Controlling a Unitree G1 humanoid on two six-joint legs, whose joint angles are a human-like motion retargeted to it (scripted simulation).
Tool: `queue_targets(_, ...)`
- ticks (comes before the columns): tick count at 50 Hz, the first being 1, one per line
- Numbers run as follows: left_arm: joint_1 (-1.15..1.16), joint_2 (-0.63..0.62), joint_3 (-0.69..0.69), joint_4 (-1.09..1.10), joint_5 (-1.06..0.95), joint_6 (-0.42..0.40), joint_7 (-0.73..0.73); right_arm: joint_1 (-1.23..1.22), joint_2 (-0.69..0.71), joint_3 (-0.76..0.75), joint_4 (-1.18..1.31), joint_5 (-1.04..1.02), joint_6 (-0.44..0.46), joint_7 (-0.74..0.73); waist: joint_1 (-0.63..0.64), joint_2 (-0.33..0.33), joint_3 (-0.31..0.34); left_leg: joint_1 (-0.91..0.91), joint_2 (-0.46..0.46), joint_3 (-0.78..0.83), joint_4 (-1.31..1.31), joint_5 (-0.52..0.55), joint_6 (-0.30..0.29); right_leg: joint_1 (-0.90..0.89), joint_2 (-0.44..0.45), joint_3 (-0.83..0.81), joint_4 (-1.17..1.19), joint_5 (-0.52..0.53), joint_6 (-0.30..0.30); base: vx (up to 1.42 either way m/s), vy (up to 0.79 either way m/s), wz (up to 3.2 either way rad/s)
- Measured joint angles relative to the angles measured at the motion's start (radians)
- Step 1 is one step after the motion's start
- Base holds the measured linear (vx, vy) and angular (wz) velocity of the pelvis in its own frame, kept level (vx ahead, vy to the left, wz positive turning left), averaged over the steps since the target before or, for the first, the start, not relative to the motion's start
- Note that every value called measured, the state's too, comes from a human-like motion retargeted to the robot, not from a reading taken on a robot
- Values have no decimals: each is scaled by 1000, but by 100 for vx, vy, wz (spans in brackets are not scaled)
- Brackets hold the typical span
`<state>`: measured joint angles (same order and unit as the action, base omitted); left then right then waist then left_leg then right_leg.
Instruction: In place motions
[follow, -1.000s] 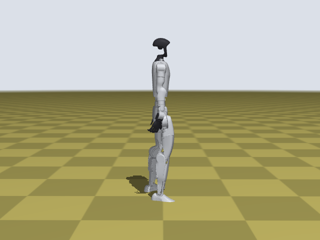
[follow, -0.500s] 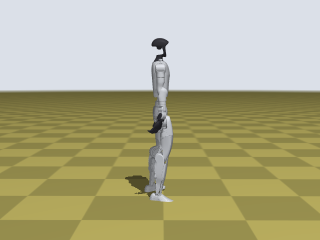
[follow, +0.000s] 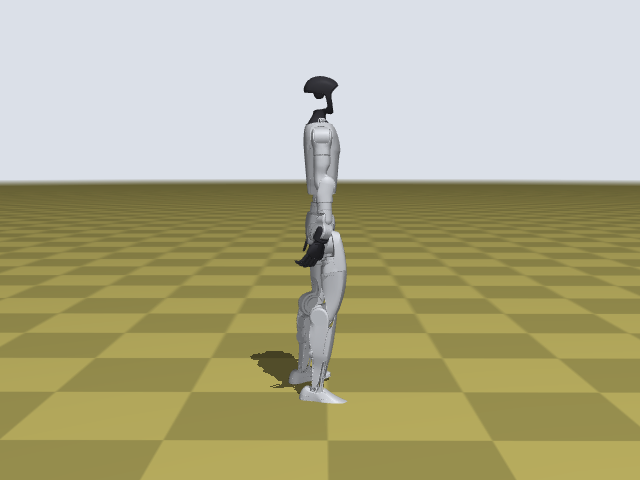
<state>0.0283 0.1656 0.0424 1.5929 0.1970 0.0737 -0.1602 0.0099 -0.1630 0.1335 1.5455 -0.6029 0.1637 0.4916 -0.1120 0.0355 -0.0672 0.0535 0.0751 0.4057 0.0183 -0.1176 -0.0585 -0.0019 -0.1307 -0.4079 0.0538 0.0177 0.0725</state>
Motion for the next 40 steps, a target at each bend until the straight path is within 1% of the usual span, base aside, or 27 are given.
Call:
queue_targets(5, 10, -4, 26, 23, -25, 11, 17, 4, -12, -27, 34, 31, 26, -16, -3, -1, 0, -1, -1, 1, -1, 1, 0, -1, -1, 0, -1, 0, 0, 0, 0, 0)
queue_targets(13, 32, -39, 26, -4, -33, 2, 1, 24, -9, -46, 27, 65, 23, -24, 2, -6, 0, -1, -3, 10, -1, 2, 1, -1, 4, 7, -4, -3, -4, 0, 0, 0)
queue_targets(23, 25, -75, -2, -31, -40, -11, -14, 19, 5, -11, -6, -6, 16, -26, -25, -12, 5, -4, -8, -17, -1, 5, 3, 4, 2, -20, -11, 4, -8, 0, 0, 6)
queue_targets(29, 19, -75, -3, -43, -46, -12, -16, 14, 9, 3, -28, -31, 5, -27, -21, -12, 1, -4, -5, -11, -1, 5, 3, -1, 1, -13, -7, 4, -6, 0, 0, -4)
queue_targets(40, 12, -51, 6, -24, -50, -5, -6, 11, 9, -13, -24, 18, 4, -16, -24, -8, -9, -12, -2, -14, 2, 1, 3, -8, 1, -13, -5, 4, -4, 0, 0, 0)
